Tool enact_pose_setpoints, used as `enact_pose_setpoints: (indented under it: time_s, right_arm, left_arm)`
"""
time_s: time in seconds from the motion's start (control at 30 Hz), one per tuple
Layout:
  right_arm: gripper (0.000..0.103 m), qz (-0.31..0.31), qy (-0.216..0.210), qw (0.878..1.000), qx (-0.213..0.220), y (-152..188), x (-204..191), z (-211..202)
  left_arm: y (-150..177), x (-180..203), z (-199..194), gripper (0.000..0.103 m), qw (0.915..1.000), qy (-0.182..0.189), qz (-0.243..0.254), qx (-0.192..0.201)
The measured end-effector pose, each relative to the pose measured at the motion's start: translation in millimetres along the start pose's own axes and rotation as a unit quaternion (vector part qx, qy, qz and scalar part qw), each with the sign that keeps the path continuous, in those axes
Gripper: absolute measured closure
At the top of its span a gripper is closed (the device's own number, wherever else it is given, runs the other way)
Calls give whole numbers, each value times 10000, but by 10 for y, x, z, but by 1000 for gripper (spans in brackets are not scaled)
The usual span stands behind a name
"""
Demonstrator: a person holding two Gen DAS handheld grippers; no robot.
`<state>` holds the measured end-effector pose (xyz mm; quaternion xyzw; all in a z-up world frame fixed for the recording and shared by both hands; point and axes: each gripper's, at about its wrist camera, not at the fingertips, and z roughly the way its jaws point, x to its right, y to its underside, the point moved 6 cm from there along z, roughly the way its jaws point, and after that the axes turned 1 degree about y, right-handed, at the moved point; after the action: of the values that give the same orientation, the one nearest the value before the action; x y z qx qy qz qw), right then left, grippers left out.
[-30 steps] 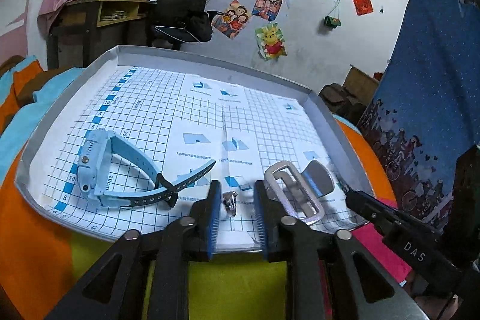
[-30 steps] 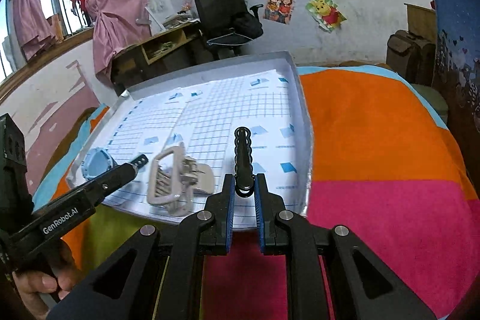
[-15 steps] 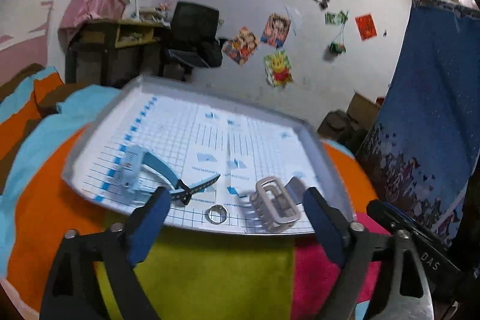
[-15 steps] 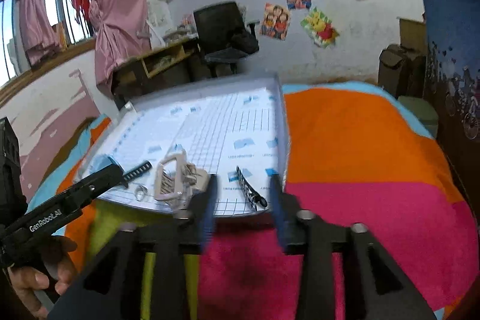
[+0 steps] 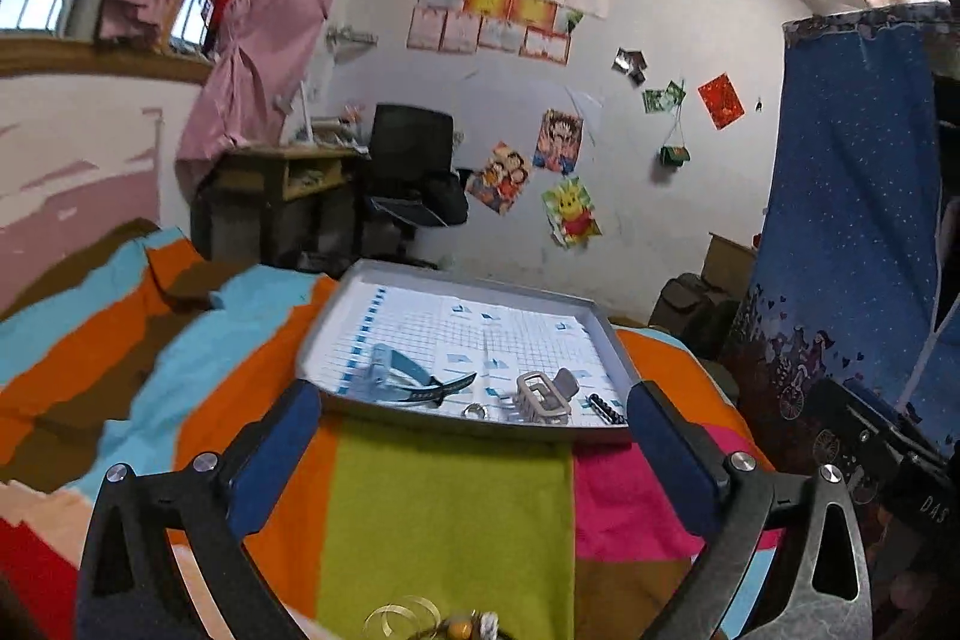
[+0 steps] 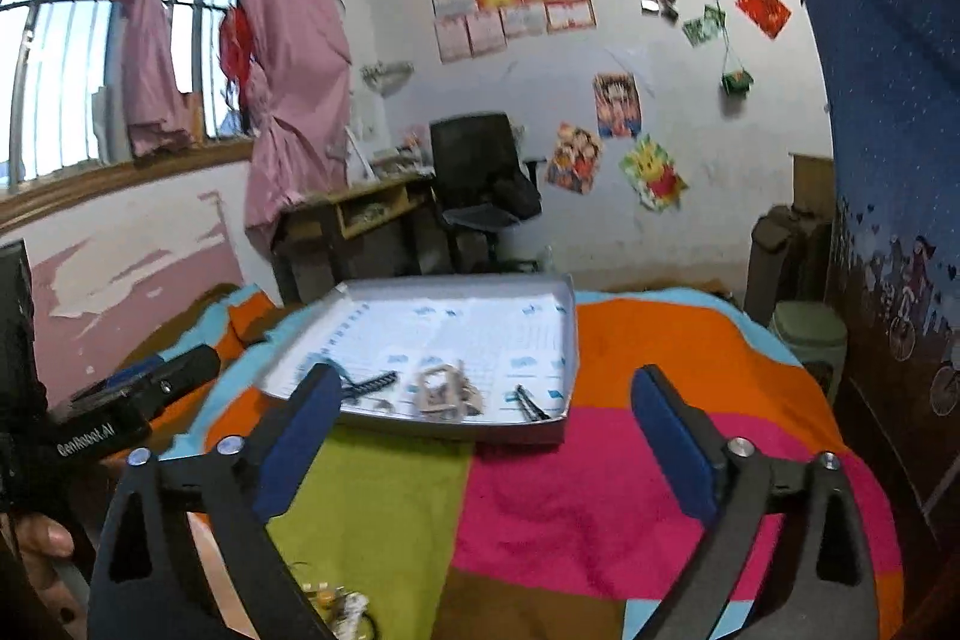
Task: Organize jewelry
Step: 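Withdraw both tools from the tray back toward the jewelry pile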
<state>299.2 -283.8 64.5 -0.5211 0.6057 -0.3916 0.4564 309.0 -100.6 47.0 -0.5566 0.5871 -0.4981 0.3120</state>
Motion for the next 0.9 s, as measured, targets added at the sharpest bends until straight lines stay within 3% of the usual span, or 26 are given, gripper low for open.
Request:
enact_pose_setpoints:
  time_s: [0.43, 0.9]
  right_arm:
    - [1, -14, -84, 9992, 386, 199, -366, -1173]
    - [1, -303, -89, 9984, 475, 641, -709, -1863]
  left_arm:
    - [267, -167, -1080, 0, 9993, -204, 120, 283]
    - [627, -403, -1742, 0, 9986, -372, 249, 272]
